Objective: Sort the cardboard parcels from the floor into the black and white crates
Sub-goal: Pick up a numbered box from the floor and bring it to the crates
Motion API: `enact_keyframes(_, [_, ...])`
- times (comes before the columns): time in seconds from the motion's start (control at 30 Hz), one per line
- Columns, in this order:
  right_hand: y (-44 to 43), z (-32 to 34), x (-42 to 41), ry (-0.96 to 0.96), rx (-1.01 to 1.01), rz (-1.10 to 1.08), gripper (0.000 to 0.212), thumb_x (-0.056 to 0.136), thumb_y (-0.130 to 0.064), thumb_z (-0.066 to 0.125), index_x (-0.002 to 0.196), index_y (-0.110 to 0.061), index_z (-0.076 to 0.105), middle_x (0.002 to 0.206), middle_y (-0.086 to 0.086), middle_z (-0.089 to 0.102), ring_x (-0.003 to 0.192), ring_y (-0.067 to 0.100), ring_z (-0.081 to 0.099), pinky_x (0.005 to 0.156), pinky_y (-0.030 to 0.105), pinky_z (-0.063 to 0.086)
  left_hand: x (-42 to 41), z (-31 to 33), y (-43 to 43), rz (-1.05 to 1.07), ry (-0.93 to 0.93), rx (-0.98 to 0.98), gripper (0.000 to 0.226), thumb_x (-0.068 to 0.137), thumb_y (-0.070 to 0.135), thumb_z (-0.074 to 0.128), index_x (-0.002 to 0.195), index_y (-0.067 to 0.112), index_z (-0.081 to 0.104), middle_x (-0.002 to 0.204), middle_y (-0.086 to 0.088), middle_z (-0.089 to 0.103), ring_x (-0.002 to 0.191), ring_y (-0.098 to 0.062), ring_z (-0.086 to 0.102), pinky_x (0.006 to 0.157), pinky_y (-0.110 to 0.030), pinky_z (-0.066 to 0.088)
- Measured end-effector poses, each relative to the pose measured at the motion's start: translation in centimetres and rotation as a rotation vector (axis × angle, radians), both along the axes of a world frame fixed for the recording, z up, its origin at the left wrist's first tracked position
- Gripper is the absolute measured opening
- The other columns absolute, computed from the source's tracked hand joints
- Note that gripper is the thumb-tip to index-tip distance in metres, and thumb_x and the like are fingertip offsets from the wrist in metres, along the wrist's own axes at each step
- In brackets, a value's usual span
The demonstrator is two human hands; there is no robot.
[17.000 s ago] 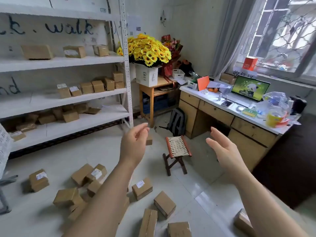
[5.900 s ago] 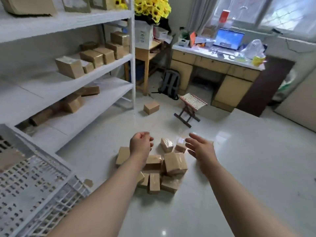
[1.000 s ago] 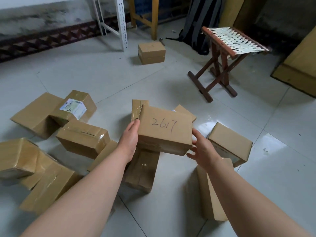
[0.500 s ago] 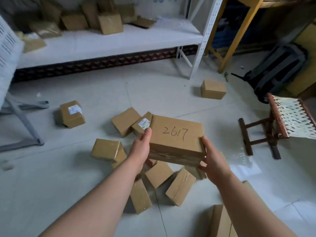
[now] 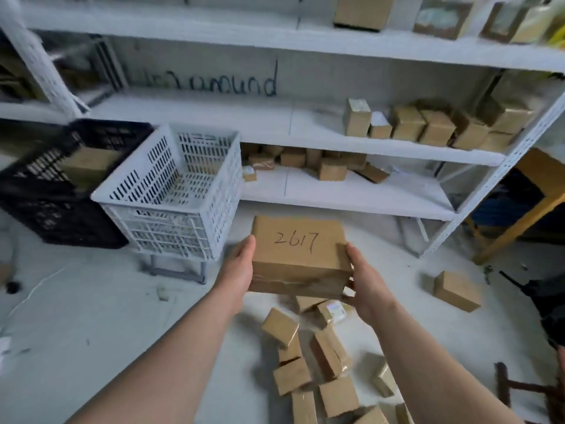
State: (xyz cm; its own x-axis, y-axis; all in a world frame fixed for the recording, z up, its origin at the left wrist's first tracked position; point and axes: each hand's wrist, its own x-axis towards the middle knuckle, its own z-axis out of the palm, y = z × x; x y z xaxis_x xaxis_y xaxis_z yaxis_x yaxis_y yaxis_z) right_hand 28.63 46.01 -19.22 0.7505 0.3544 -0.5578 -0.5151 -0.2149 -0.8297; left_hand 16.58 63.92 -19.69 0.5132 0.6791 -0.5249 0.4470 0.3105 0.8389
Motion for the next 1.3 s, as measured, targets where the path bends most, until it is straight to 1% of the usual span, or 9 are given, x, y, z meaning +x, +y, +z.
enact_keyframes(0.13, [10.2,5.4,-1.7,-0.059,0.042,0.142,0.044,0.097,-0.057,0.041,0.123,-0.026,0.058,0.115,0.000,0.064,0.107,0.020,0.060,0.103,0.050,0.045,-3.4,4.7,8.9,0.133,-0.067,0.075,0.042,0.092,0.068,0.037,0.122,0.042,0.050,0.122,0.002,0.057,0.115,-0.027,0.056,0.103,-0.052,0.043])
enact_keyframes(0.23, [18.3,8.2,-3.5,-0.065,0.095,0.215,0.040,0.097,-0.056,0.043,0.114,-0.025,0.063,0.104,-0.002,0.067,0.101,0.017,0.062,0.101,0.046,0.046,-6.1,7.4,16.4,0.206,-0.105,0.073,0.029,0.096,0.062,0.036,0.112,0.039,0.047,0.122,-0.002,0.058,0.112,-0.027,0.056,0.103,-0.053,0.042])
enact_keyframes(0.33, [26.5,10.3,-5.6,-0.063,0.149,0.258,0.035,0.098,-0.052,0.042,0.102,-0.027,0.066,0.098,-0.001,0.069,0.098,0.017,0.064,0.099,0.044,0.048,-8.8,9.7,24.4,0.261,-0.123,0.031,0.032,0.098,0.057,0.037,0.118,0.035,0.048,0.118,-0.003,0.059,0.104,-0.025,0.057,0.102,-0.050,0.042])
enact_keyframes(0.57, [43.8,11.1,-9.5,-0.020,0.184,0.346,0.040,0.099,-0.050,0.044,0.123,-0.022,0.059,0.107,0.007,0.066,0.101,0.022,0.062,0.094,0.043,0.049,-14.0,12.0,40.0,0.334,-0.131,0.013,0.040,0.099,0.047,0.040,0.128,0.023,0.054,0.118,-0.009,0.063,0.099,-0.024,0.060,0.097,-0.045,0.048])
enact_keyframes(0.73, [54.1,10.0,-9.2,-0.053,0.162,0.445,0.046,0.099,-0.052,0.039,0.130,-0.022,0.056,0.115,0.005,0.065,0.112,0.023,0.059,0.112,0.048,0.035,-14.8,11.5,49.2,0.438,-0.148,0.032,0.027,0.102,0.040,0.039,0.120,0.025,0.052,0.099,-0.004,0.061,0.088,-0.019,0.057,0.090,-0.043,0.051])
enact_keyframes(0.83, [59.6,8.7,-8.5,-0.063,0.120,0.495,0.049,0.100,-0.052,0.035,0.133,-0.021,0.054,0.120,0.006,0.063,0.116,0.025,0.056,0.112,0.047,0.034,-14.8,10.2,54.0,0.475,-0.107,0.045,0.032,0.102,0.040,0.038,0.127,0.025,0.051,0.110,-0.008,0.060,0.100,-0.026,0.057,0.096,-0.047,0.049])
enact_keyframes(0.93, [65.1,7.3,-8.2,-0.012,0.111,0.562,0.052,0.098,-0.054,0.039,0.130,-0.018,0.057,0.125,0.006,0.062,0.115,0.025,0.057,0.107,0.045,0.040,-14.8,8.9,58.7,0.546,-0.033,0.072,0.035,0.102,0.040,0.039,0.132,0.028,0.051,0.122,-0.007,0.058,0.111,-0.028,0.055,0.101,-0.049,0.046])
enact_keyframes(1.07, [71.4,5.4,-8.7,0.074,0.052,0.637,0.049,0.097,-0.053,0.043,0.120,-0.013,0.060,0.115,0.007,0.065,0.101,0.025,0.060,0.083,0.036,0.051,-15.3,6.5,64.9,0.569,0.150,0.098,0.042,0.099,0.040,0.036,0.135,0.021,0.050,0.130,-0.010,0.055,0.116,-0.031,0.052,0.104,-0.049,0.042])
enact_keyframes(1.3, [79.3,0.9,-9.7,0.161,-0.087,0.648,0.063,0.092,-0.059,0.044,0.139,-0.018,0.050,0.130,0.005,0.060,0.118,0.029,0.055,0.106,0.047,0.044,-15.4,1.6,72.8,0.463,0.283,0.055,0.040,0.104,0.026,0.035,0.135,0.005,0.050,0.128,-0.018,0.054,0.120,-0.035,0.051,0.105,-0.047,0.041])
